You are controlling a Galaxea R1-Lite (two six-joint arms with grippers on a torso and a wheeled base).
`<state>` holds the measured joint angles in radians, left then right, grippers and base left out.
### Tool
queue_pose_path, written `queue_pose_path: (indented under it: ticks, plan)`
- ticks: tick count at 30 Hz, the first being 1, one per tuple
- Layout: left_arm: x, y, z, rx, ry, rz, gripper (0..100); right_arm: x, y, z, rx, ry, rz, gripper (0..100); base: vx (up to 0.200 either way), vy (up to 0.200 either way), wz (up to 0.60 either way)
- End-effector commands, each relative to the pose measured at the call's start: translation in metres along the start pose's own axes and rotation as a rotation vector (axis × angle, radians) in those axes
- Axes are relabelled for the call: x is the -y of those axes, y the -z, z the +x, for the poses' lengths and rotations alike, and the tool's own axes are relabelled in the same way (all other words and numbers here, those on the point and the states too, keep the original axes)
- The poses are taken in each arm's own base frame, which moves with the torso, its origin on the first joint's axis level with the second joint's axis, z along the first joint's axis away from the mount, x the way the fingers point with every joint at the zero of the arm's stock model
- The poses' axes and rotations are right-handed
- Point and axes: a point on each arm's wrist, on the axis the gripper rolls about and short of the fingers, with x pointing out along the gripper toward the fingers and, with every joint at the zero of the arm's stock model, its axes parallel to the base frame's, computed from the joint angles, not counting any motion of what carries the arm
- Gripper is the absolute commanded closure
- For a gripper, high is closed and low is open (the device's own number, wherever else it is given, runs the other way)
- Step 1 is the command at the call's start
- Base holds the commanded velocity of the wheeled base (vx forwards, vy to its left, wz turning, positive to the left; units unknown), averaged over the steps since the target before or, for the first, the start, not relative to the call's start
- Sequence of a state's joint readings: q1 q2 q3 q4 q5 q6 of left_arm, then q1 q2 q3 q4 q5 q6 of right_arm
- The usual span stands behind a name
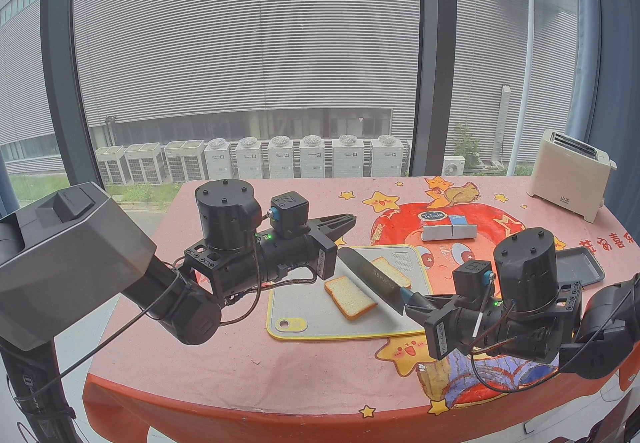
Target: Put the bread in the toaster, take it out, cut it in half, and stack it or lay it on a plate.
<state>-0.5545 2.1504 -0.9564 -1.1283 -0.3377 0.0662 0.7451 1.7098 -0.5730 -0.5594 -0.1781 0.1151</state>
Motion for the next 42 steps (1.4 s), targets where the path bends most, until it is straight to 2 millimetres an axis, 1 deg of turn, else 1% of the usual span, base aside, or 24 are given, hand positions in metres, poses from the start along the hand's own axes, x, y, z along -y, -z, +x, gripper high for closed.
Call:
queue_pose_path:
  ticks: [1, 5, 9, 12, 13, 15, 22, 24, 26, 29, 33, 39, 42]
  plan:
    - [-0.003, -0.007, -0.004, 0.015, -0.01, 0.005, 100, 0.0, 0.0, 0.0, 0.002, -0.001, 0.0, 100, 0.0, 0.0, 0.0]
    - [-0.009, -0.014, -0.011, 0.03, -0.031, 0.011, 100, 0.0, -0.001, 0.0, 0.002, -0.001, 0.0, 100, 0.0, 0.0, 0.0]
    - [-0.016, -0.021, -0.024, 0.04, -0.06, 0.014, 100, 0.0, 0.0, 0.001, 0.002, -0.001, 0.0, 100, 0.0, 0.0, 0.0]
    - [-0.017, -0.018, -0.03, 0.027, -0.067, 0.012, 100, 0.0, -0.001, 0.002, 0.002, 0.002, 0.002, 100, 0.0, 0.0, 0.0]
    - [-0.02, -0.016, -0.033, 0.022, -0.079, 0.01, 100, 0.0, -0.002, 0.002, 0.004, 0.003, 0.002, 100, 0.0, 0.0, 0.0]
    - [-0.022, -0.019, -0.037, 0.033, -0.088, 0.014, 100, 0.0, -0.002, 0.001, 0.008, 0.001, 0.002, 100, 0.0, 0.0, 0.0]
    - [-0.021, -0.02, -0.047, 0.027, -0.095, 0.011, 100, 0.0, -0.003, 0.0, 0.011, 0.0, 0.002, 100, 0.0, 0.0, 0.0]
    - [-0.024, -0.02, -0.053, 0.023, -0.11, 0.009, 100, 0.0, -0.003, 0.0, 0.013, 0.0, 0.002, 100, 0.0, 0.0, 0.0]
    - [-0.024, -0.02, -0.054, 0.022, -0.11, 0.009, 100, 0.0, -0.003, 0.0, 0.013, 0.0, 0.002, 100, 0.0, 0.0, 0.0]
    - [-0.021, -0.021, -0.061, 0.014, -0.112, 0.006, 100, 0.0, -0.003, 0.0, 0.014, -0.001, 0.001, 100, 0.0, 0.0, 0.0]
    - [-0.024, -0.023, -0.072, 0.01, -0.135, 0.005, 100, 0.0, -0.003, 0.0, 0.011, 0.0, 0.0, 100, 0.0, 0.0, 0.0]
    - [-0.025, -0.026, -0.085, 0.008, -0.175, 0.002, 100, 0.0, -0.003, 0.0, 0.011, 0.0, -0.001, 100, 0.0, 0.0, 0.0]
    - [-0.025, -0.025, -0.09, -0.003, -0.191, -0.003, 100, 0.0, -0.003, 0.0, 0.011, 0.0, 0.0, 100, 0.0, 0.0, 0.0]
